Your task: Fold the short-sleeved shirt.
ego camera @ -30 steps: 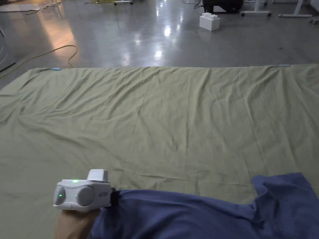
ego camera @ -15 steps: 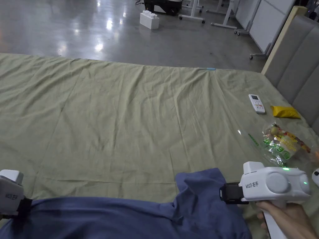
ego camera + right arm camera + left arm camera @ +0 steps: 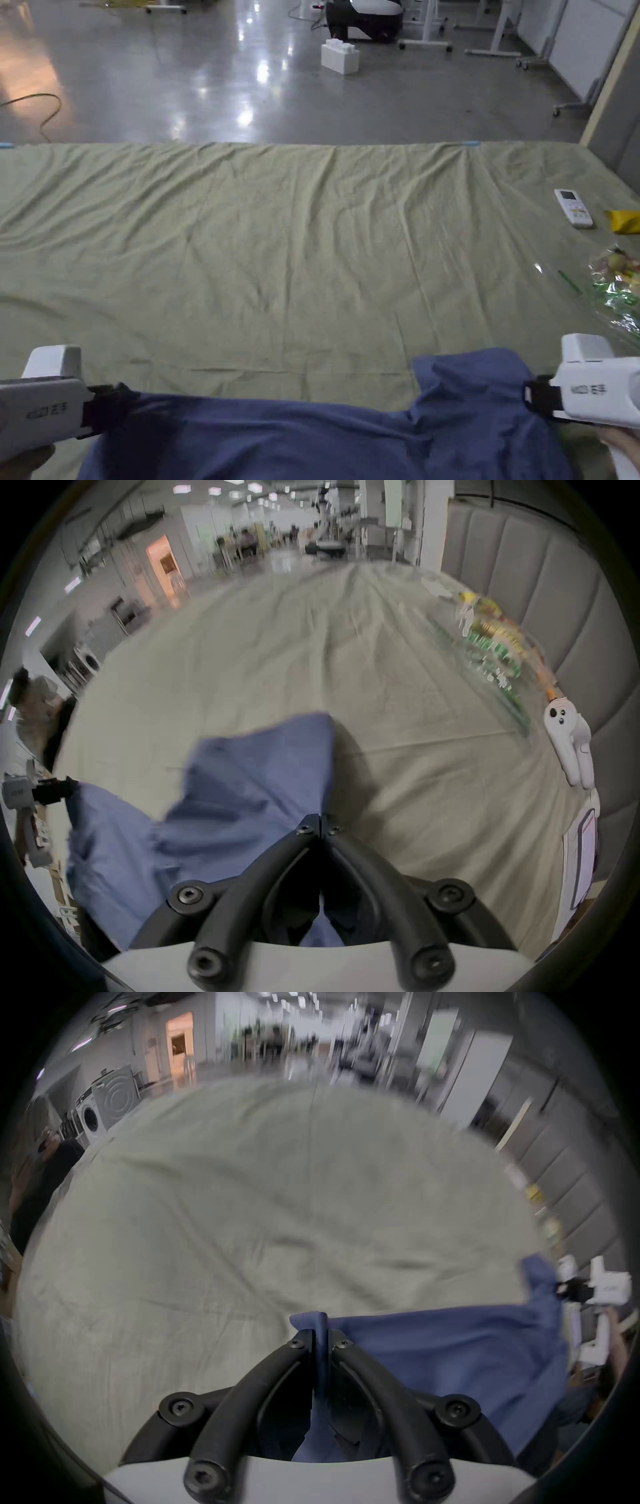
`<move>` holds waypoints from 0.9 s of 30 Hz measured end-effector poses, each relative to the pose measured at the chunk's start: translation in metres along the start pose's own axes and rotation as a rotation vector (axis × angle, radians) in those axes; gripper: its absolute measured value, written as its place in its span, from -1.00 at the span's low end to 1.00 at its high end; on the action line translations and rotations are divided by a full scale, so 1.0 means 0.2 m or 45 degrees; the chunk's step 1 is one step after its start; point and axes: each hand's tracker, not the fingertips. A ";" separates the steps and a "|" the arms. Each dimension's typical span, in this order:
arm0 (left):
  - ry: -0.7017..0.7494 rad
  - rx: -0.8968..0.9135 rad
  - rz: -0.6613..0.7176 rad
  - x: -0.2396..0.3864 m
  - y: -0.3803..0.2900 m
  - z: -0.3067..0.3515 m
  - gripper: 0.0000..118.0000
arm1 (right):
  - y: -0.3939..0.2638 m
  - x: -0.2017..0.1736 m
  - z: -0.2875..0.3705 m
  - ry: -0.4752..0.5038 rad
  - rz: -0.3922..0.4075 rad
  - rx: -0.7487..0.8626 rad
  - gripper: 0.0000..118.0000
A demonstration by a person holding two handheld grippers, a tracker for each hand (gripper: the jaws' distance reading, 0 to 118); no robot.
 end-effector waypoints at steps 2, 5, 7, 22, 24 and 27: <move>-0.021 0.072 0.024 -0.02 -0.09 0.25 -0.86 | -0.10 -0.02 0.21 0.013 -0.011 0.081 -1.00; -0.044 0.113 0.039 -0.05 -0.31 0.52 -0.86 | -0.30 -0.01 0.48 0.013 -0.043 0.164 -1.00; -0.055 0.130 0.070 -0.09 -0.47 0.63 -0.86 | -0.46 -0.02 0.63 -0.005 -0.078 0.198 -1.00; -0.012 -0.037 0.109 -0.23 -0.94 0.46 -0.44 | -0.98 -0.02 0.64 -0.101 -0.065 0.040 -0.86; 0.038 0.053 0.030 -0.22 -0.94 0.50 -0.31 | -0.99 -0.01 0.63 -0.148 0.001 0.061 -0.75; 0.145 0.198 0.011 -0.21 -0.88 0.64 0.73 | -0.99 -0.01 0.72 -0.151 0.005 0.118 0.52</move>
